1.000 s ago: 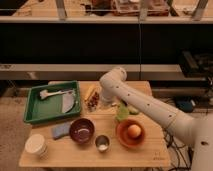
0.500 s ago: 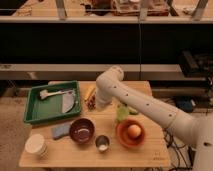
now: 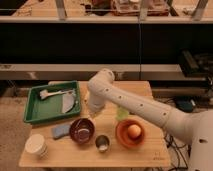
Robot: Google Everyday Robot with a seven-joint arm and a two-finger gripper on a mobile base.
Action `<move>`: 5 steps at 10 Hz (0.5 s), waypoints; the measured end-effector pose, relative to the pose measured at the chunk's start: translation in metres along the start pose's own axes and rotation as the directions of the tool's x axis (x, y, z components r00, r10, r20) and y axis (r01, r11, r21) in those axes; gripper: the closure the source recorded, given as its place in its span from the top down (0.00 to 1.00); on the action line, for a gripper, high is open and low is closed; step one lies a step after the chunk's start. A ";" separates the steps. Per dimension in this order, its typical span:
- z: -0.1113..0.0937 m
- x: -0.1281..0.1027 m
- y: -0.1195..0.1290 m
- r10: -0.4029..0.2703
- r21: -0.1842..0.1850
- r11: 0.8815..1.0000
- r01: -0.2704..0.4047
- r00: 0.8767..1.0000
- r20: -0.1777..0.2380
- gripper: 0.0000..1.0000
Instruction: Place fork in purple bowl
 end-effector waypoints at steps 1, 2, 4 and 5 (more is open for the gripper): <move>0.002 -0.009 0.002 -0.028 -0.008 1.000 0.028 1.000 -0.007 0.00; 0.004 -0.016 0.006 -0.051 -0.017 0.999 0.051 0.999 -0.018 0.00; 0.012 -0.031 0.009 -0.087 -0.032 0.996 0.086 0.995 -0.040 0.00; 0.017 -0.038 0.010 -0.106 -0.041 0.994 0.103 0.993 -0.053 0.00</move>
